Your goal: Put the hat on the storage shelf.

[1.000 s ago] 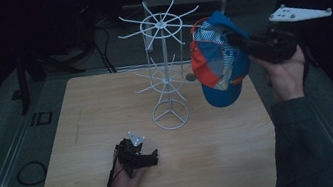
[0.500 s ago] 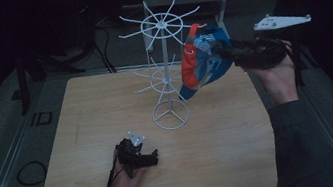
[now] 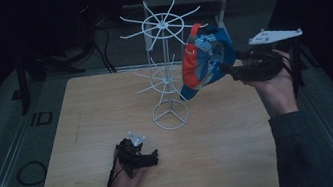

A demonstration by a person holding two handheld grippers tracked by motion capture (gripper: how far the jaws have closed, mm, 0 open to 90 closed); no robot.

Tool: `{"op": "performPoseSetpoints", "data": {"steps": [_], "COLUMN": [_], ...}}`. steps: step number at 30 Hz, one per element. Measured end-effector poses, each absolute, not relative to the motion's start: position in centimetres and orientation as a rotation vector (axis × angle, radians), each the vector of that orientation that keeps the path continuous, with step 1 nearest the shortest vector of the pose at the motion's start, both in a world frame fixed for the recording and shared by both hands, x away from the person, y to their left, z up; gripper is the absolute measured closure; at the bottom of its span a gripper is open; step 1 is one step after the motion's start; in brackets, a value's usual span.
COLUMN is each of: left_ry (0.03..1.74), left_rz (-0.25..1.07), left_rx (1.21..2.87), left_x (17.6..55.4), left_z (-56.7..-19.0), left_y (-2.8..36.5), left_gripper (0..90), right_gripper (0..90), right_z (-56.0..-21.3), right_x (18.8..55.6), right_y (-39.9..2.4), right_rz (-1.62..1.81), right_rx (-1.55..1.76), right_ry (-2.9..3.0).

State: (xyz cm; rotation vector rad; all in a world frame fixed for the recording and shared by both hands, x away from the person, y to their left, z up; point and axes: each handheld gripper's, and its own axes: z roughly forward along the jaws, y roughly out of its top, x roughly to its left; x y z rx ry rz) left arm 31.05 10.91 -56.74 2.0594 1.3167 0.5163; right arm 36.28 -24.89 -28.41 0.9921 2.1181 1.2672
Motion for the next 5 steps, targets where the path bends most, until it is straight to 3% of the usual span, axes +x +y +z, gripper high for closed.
{"op": "performPoseSetpoints", "data": {"steps": [5], "left_ry": [1.316], "left_rz": [0.516], "left_rx": [2.060], "left_x": [31.05], "left_z": [-56.74], "left_y": [10.91], "left_gripper": [2.6], "right_gripper": [29.2], "right_z": [-28.72], "right_x": [36.43], "right_y": [-25.15], "right_rz": [1.272], "right_rx": [1.001], "right_ry": [2.118]}}
